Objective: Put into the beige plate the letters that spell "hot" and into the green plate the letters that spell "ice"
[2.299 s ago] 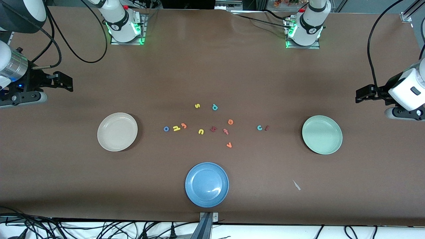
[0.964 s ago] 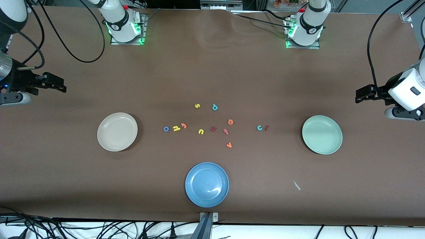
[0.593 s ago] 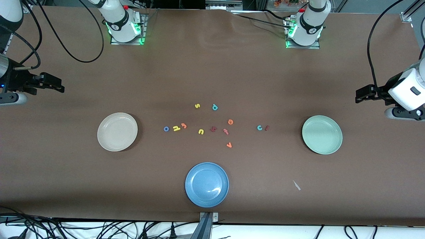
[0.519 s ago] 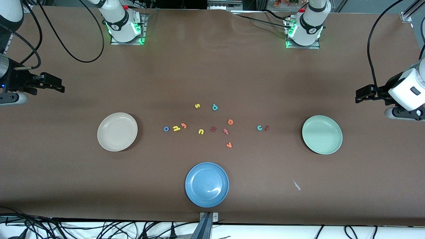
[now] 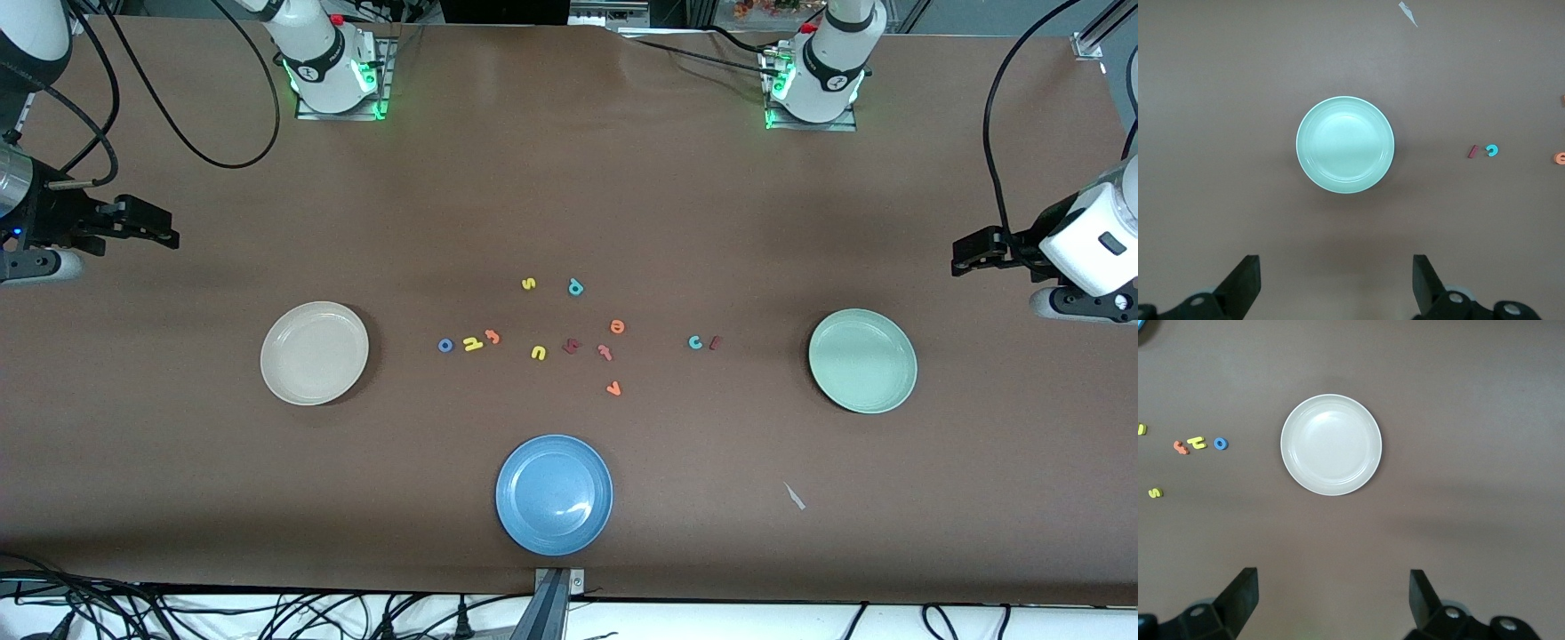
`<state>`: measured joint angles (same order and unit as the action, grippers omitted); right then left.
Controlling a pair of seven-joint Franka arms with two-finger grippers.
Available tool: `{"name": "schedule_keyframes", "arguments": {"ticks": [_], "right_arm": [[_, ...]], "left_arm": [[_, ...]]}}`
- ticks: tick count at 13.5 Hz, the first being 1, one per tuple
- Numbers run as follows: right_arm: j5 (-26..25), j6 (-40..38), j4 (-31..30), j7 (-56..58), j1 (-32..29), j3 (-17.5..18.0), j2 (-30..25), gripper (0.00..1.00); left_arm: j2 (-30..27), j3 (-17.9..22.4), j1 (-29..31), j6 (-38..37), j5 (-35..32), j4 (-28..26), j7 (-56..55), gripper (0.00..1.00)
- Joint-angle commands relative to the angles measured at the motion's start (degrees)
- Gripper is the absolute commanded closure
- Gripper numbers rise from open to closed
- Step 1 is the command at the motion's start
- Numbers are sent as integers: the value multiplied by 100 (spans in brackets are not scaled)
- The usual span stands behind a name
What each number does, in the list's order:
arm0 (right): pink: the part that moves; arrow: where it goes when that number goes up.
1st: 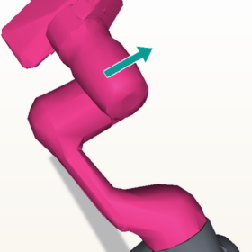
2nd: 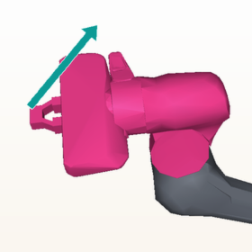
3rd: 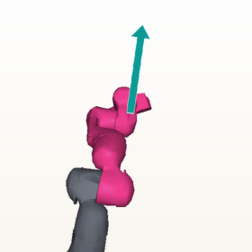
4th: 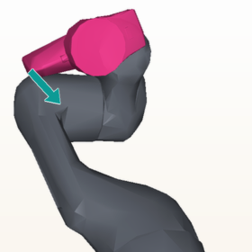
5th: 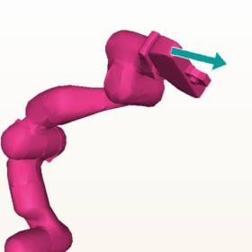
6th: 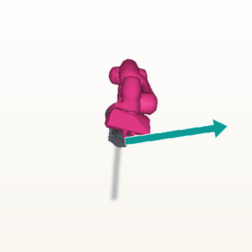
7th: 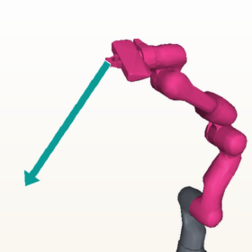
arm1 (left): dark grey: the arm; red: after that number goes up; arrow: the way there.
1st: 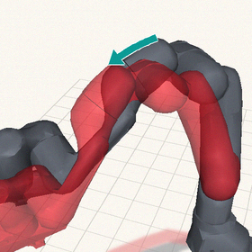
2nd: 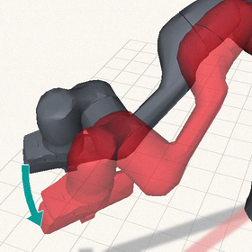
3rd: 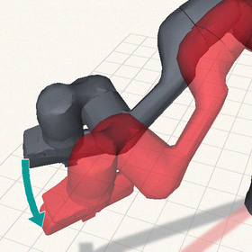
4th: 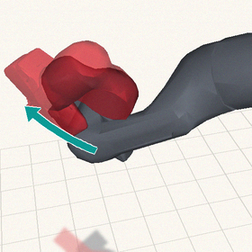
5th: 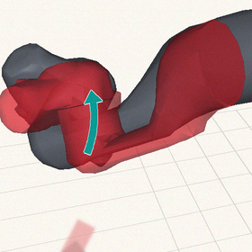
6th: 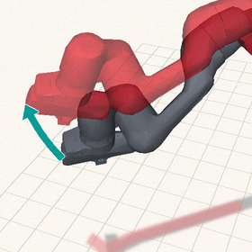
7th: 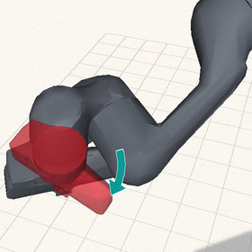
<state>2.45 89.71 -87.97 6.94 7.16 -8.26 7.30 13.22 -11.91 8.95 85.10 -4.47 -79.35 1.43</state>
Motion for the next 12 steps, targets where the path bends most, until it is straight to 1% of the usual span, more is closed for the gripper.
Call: {"name": "schedule_keyframes", "arguments": {"ticks": [1, 6, 7, 8, 12], "right_arm": [[63, 3, 26, 0, -4, 0, 8, 0], [63, 3, 35, 0, 23, 35, -18, 0], [-33, 46, 35, 0, 49, 61, -9, 0], [-234, 56, 35, 17, 93, 61, 8, 0], [-254, 3, 35, -61, 137, 140, -18, 0]], "left_arm": [[-110, 14, 28, 42, 139, -107, 68, 0], [-109, 14, 20, 42, 139, -107, 68, 0], [-110, 14, 20, 33, 139, -107, 68, 0], [-110, 14, 28, 42, 139, -107, 68, 0], [-109, 14, 20, 33, 139, -107, 68, 0]]}}
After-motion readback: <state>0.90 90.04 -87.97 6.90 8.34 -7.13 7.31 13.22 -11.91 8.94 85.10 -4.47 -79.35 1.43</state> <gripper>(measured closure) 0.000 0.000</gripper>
